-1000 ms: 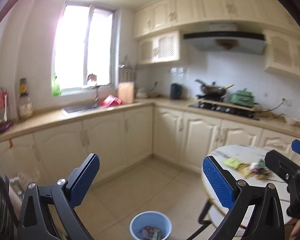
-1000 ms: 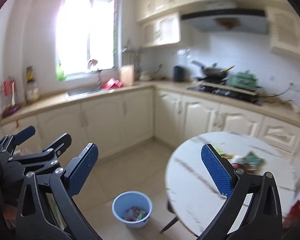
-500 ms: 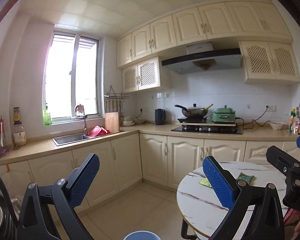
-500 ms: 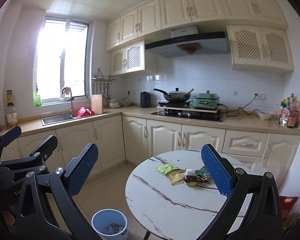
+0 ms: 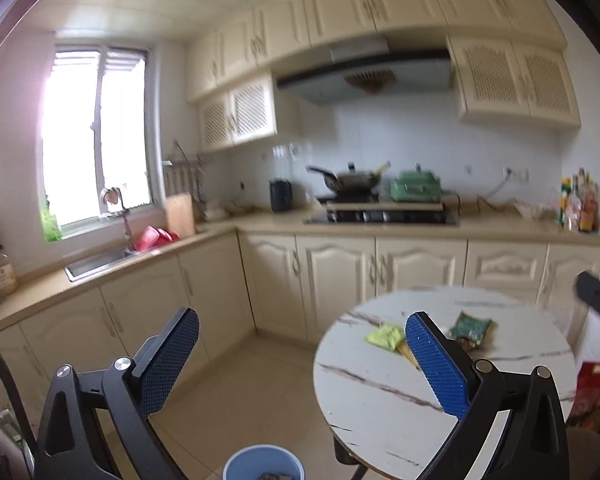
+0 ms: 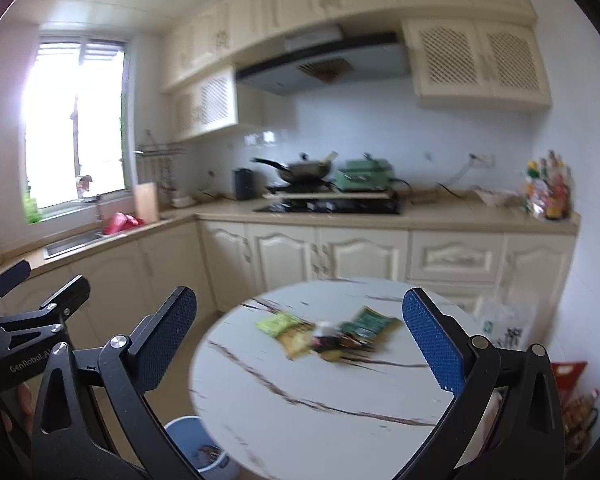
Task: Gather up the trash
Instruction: 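Move both tools back toward the table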
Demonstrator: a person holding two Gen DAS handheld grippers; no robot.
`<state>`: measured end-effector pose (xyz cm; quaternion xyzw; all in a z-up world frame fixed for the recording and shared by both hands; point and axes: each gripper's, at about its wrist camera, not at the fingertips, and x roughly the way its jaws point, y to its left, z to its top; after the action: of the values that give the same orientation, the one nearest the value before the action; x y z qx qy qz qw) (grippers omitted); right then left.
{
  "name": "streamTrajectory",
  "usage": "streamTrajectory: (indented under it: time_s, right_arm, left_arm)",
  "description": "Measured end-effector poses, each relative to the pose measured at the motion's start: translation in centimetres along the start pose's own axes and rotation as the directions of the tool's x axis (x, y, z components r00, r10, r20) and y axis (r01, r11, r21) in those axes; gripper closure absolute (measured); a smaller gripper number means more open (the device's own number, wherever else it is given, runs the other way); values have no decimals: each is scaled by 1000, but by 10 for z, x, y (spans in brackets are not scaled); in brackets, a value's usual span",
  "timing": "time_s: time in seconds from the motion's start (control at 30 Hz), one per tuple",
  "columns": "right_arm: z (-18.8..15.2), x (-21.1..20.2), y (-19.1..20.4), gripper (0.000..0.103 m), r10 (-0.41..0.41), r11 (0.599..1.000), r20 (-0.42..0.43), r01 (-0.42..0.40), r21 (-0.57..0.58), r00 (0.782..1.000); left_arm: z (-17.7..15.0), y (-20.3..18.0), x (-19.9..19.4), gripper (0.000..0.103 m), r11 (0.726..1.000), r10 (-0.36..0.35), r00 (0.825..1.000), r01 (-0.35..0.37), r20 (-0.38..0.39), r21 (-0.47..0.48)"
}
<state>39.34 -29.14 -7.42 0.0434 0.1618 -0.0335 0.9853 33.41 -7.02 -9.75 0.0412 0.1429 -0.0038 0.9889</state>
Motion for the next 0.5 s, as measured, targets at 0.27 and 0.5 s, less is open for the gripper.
streamTrajectory:
  time_s: [0.27, 0.5]
  right_arm:
    - [-8, 69, -75, 0, -119, 992, -129, 123, 27, 985]
    - [-35, 147, -116, 0, -128, 990, -268, 141, 29, 955]
  left_arm:
    - [2, -24, 122, 1, 991, -136, 964, 128, -227, -47]
    - [21, -73, 252, 1, 958, -277, 892, 286, -358, -27]
